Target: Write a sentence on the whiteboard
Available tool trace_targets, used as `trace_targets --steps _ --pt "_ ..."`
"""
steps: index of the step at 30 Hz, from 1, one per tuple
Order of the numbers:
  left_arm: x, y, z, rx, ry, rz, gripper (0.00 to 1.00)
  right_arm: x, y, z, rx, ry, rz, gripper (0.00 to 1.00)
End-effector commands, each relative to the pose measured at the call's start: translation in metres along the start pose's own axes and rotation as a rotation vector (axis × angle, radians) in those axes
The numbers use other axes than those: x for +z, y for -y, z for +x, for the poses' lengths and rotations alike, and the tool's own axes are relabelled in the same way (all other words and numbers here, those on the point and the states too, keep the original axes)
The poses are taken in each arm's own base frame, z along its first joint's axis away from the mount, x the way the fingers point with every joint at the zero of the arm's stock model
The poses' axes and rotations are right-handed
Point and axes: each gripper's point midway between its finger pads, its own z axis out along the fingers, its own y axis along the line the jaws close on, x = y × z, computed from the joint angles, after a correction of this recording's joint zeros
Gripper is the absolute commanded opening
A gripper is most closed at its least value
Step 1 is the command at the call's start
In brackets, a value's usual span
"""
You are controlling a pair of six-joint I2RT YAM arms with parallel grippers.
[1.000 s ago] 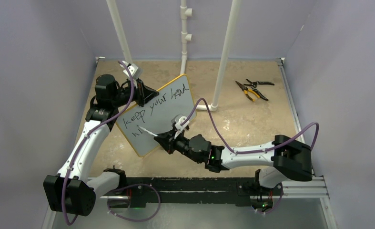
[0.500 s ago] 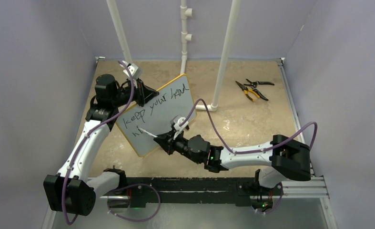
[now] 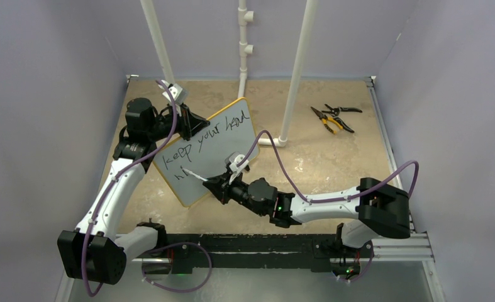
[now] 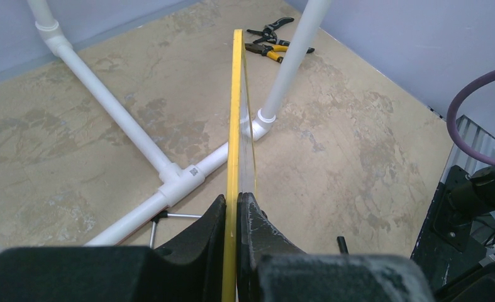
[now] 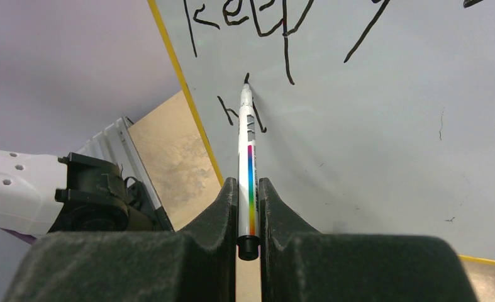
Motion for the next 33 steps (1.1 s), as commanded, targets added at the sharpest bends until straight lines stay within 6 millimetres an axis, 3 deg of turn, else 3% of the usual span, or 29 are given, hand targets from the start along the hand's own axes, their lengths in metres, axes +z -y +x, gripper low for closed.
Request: trace_targets --steps 1,13,23,33 --pt "0.001 0.007 0.001 0.004 0.001 0.039 0.00 0.006 -0.005 -0.022 0.017 0.056 -0.002 0.00" --pt "0.002 0.004 0.002 0.003 0.000 0.028 0.00 -0.016 -0.015 -0.037 -0.024 0.102 -0.099 0.00" --pt "0.002 0.003 0.003 0.001 0.002 0.020 0.00 -0.030 -0.008 -0.013 0.014 0.038 -0.107 0.00" --pt "0.002 0.003 0.003 0.001 0.003 0.022 0.00 -0.020 0.004 -0.006 0.025 0.029 -0.033 0.00"
